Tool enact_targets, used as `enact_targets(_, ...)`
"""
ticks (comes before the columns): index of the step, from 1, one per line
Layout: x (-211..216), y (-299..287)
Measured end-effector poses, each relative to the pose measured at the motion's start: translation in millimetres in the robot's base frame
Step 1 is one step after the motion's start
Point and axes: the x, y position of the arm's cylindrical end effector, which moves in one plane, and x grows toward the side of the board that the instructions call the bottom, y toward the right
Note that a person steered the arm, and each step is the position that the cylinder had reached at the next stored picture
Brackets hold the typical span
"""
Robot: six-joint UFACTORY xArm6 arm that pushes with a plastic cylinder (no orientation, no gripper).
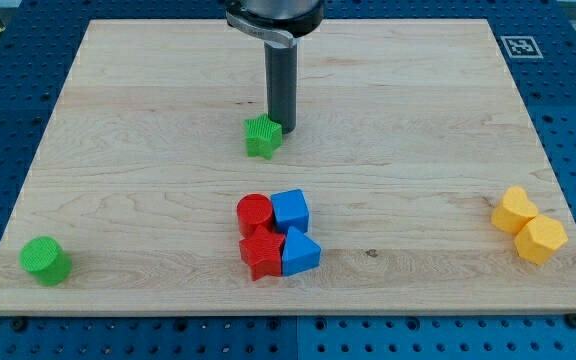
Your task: Move the green star into the green circle
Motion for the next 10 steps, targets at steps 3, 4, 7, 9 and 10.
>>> enact_targets(3, 0.0, -36.2)
enact_targets(4, 1.5, -12.1)
enact_targets(7, 24.4, -36.5)
enact_targets(9, 29.7, -87.3)
enact_targets(10, 29.8, -105.4)
